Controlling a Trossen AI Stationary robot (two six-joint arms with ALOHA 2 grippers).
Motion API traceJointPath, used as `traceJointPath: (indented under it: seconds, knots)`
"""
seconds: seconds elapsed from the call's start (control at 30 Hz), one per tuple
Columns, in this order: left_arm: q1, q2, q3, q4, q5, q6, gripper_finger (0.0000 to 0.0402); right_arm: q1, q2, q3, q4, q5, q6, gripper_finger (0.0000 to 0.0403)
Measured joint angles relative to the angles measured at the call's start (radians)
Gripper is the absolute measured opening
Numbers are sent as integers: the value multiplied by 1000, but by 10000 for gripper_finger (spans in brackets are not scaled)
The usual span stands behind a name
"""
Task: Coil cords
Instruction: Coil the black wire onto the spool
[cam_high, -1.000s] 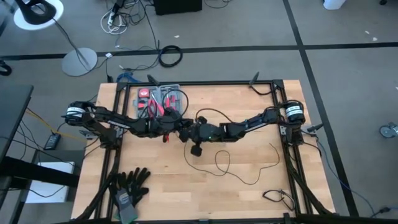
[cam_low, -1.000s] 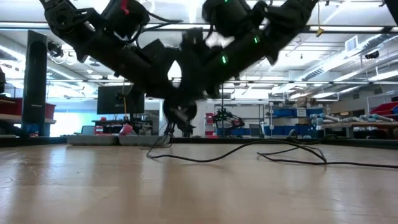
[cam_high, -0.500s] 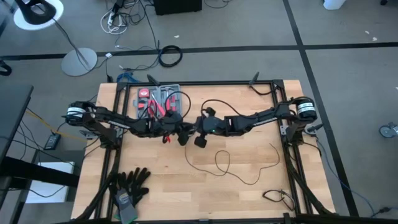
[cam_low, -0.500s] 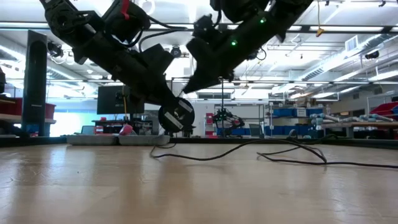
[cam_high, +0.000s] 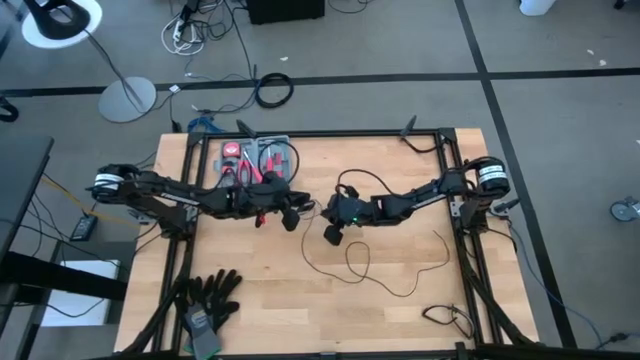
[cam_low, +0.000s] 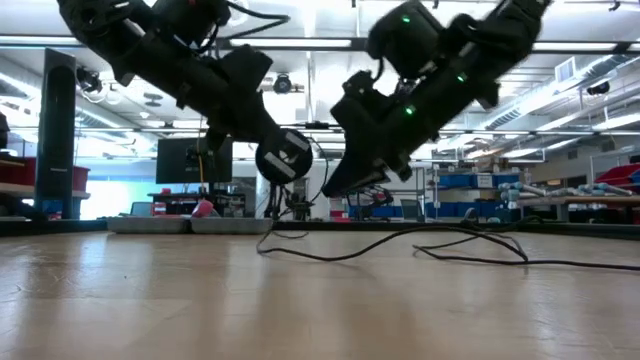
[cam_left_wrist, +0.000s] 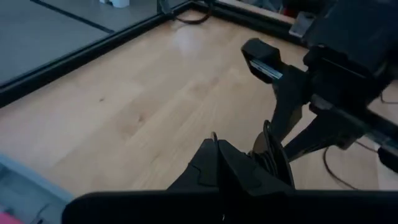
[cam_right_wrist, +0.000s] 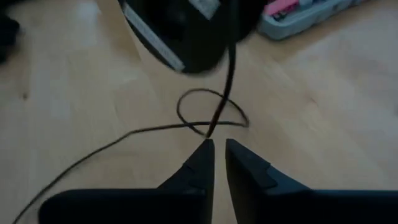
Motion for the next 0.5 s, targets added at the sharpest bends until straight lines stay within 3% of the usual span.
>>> traceJointPath:
  seconds: [0.2,0.37,0.5]
  knots:
    - [0,-16,-2,-14,-39,13,0,26,0,-124,278,6,35,47]
    - [0,-39,0,-32,-75,13,0,70,-34,-214,310,89,139,35]
    - [0,-51,0,-30,-78,16,0,136,-121,-307,317,96,202,19]
